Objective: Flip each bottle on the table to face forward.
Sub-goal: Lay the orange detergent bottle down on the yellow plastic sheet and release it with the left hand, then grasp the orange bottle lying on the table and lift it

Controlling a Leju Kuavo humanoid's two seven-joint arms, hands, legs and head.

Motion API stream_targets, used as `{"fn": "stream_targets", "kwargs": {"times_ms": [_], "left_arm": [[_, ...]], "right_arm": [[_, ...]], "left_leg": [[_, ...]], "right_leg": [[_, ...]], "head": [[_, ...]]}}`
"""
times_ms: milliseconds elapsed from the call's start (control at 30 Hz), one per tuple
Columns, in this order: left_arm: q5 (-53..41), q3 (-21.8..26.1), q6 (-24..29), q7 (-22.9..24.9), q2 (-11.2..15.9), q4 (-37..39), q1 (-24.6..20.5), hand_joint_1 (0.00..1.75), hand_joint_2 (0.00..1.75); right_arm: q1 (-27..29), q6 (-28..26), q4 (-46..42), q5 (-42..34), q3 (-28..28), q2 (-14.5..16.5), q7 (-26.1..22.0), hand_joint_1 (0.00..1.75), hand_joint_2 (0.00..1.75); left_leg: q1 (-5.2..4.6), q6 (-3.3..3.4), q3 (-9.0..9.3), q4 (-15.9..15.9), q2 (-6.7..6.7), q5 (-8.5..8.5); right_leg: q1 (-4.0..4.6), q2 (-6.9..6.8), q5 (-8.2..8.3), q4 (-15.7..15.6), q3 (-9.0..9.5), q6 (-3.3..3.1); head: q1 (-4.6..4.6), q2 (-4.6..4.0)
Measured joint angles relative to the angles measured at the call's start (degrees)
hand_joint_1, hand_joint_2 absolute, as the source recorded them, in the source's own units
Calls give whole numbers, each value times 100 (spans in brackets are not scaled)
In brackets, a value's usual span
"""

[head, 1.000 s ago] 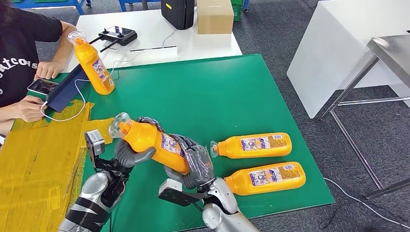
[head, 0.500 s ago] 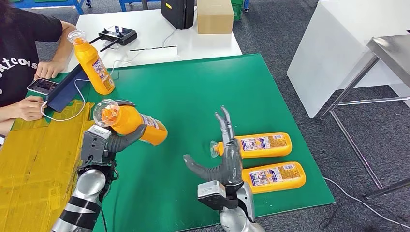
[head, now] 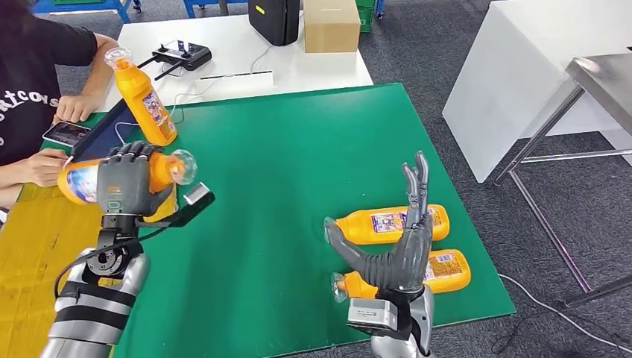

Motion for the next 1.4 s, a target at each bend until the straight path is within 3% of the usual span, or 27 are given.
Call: {"fn": "stream_targets", "kwargs": {"times_ms": [200, 367, 467, 600, 733, 1033, 1233, 1333, 1400], "left_arm": [[424, -1105, -95, 1613, 697, 849, -397, 175, 175], [433, -1681, -187, 1810, 955, 1273, -556, 175, 175], [433, -1746, -392, 1618, 955, 1594, -599, 175, 175], [435, -1509, -826, 1018, 762, 2172, -630, 7, 175], [446, -1240, -1080, 811, 544, 2612, -676, 0, 175], [489, -695, -1039, 491, 217, 3138, -784, 0, 175], [726, -246, -232, 53, 35, 3145, -680, 0, 175], [1264, -10, 329, -560, -68, 2895, -482, 0, 175], [1925, 218, 734, -1605, -213, 2430, -218, 0, 175]], "right_arm": [[11, 145, -66, 213, -20, -69, 104, 0, 175], [10, 214, -66, 330, -20, -104, 198, 0, 175], [8, 284, -64, 504, -20, -119, 348, 0, 175], [8, 371, -55, 662, -20, -126, 536, 0, 175], [7, 439, -50, 700, -20, -126, 609, 0, 175], [-1, 662, 32, 635, -67, -127, 681, 0, 175], [-6, 690, 96, 594, -103, -128, 671, 0, 175], [-5, 673, 133, 590, -108, -132, 667, 0, 175], [-2, 628, 168, 588, -110, -145, 660, 0, 175]], "left_leg": [[0, 0, 0, 0, 0, 0], [-2, 1, -5, 0, 0, -1], [-3, 2, -5, 0, 0, -1], [-4, 2, -4, 0, 0, -1], [-3, 2, -3, 0, 0, -1], [-3, 1, -5, 0, -1, -1], [-3, 2, -5, 0, -1, -1], [-3, 2, -5, 0, 0, -1], [-4, 2, -5, 0, 1, -2]], "right_leg": [[-1, 2, 0, 1, 1, 0], [-5, 1, 0, 1, 0, 0], [-5, 2, 0, -1, -1, 0], [-5, 1, 0, -1, -1, 0], [-4, 2, 0, -1, -1, 0], [-5, 1, 0, 0, 0, 0], [-5, 2, 0, 0, 0, 1], [-5, 2, 0, 0, -1, 0], [-5, 2, 0, -1, -3, 1]], "head": [[0, -1], [1, -1], [1, -1], [1, 0], [1, -1], [1, -1], [1, 0], [1, 0], [-1, -1]]}}
